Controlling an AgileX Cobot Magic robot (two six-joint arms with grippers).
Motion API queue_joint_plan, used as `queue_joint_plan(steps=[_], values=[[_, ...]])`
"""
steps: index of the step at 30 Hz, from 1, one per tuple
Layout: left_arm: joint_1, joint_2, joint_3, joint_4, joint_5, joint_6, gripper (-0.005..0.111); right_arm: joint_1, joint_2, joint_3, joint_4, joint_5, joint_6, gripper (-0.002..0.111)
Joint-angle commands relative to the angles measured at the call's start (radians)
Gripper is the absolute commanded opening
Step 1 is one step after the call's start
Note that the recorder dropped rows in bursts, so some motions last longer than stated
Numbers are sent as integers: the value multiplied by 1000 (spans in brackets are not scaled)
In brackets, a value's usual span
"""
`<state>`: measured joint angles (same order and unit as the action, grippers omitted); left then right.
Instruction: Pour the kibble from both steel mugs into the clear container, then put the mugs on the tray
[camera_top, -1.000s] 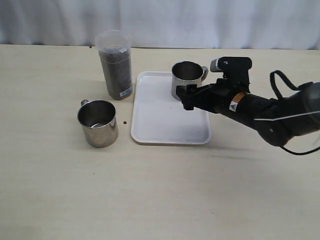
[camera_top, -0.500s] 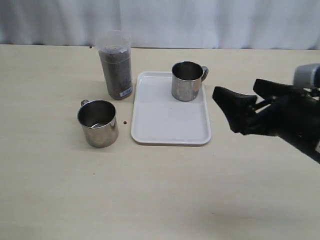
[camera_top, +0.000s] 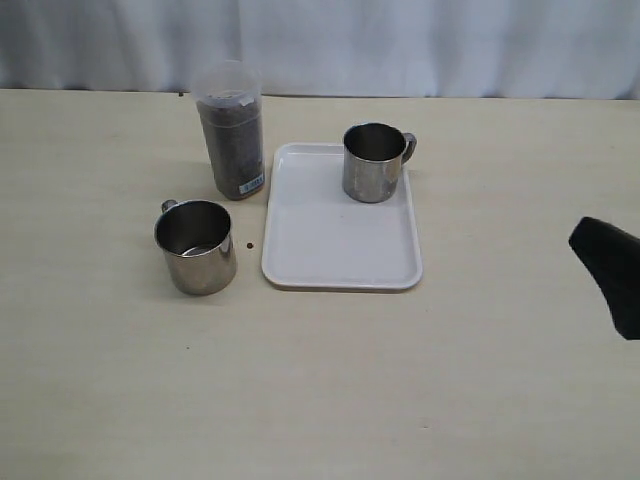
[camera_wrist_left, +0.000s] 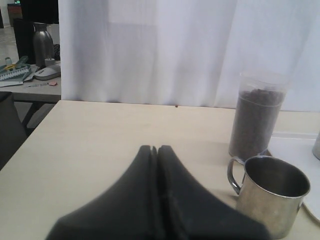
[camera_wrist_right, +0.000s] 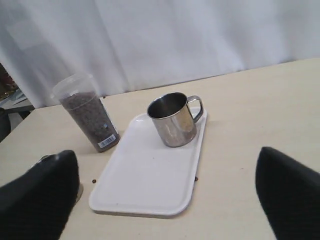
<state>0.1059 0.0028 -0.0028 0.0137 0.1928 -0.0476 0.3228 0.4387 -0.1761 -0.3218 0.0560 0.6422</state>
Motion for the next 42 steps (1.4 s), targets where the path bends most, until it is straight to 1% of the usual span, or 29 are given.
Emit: queue_joint_plan(steps=[1, 2, 3, 11, 26, 30, 32, 35, 37, 40, 41, 42], values=[[-4, -3, 3, 1, -11, -1, 0, -7, -59, 20, -2, 12, -18, 13], [-4, -3, 3, 1, -11, -1, 0, -7, -74, 30, 0, 5, -34, 5], [-4, -3, 3, 1, -11, -1, 0, -7, -87, 34, 0, 5, -53, 5], [-4, -3, 3, 1, -5, -1, 0, -7, -159, 65, -2, 2, -53, 5], [-4, -3, 3, 1, -5, -1, 0, -7, -162, 65, 3, 2, -49, 5], [-4, -3, 3, 1, -5, -1, 0, -14, -182, 65, -66, 4, -117, 5], [-4, -3, 3, 1, -5, -1, 0, -80, -239, 65, -68, 40, -127, 5], [-4, -3, 3, 1, -5, -1, 0, -216, -353, 83, -73, 134, -128, 5], [-4, -3, 3, 1, -5, -1, 0, -273, -433, 117, -99, 151, -131, 5], [-4, -3, 3, 1, -10, -1, 0, -317, -439, 176, -168, 107, -135, 5], [-4, -3, 3, 1, -15, -1, 0, -333, -439, 176, -197, 108, -135, 5], [-4, -3, 3, 1, -17, -1, 0, -349, -439, 176, -183, 144, -133, 5]])
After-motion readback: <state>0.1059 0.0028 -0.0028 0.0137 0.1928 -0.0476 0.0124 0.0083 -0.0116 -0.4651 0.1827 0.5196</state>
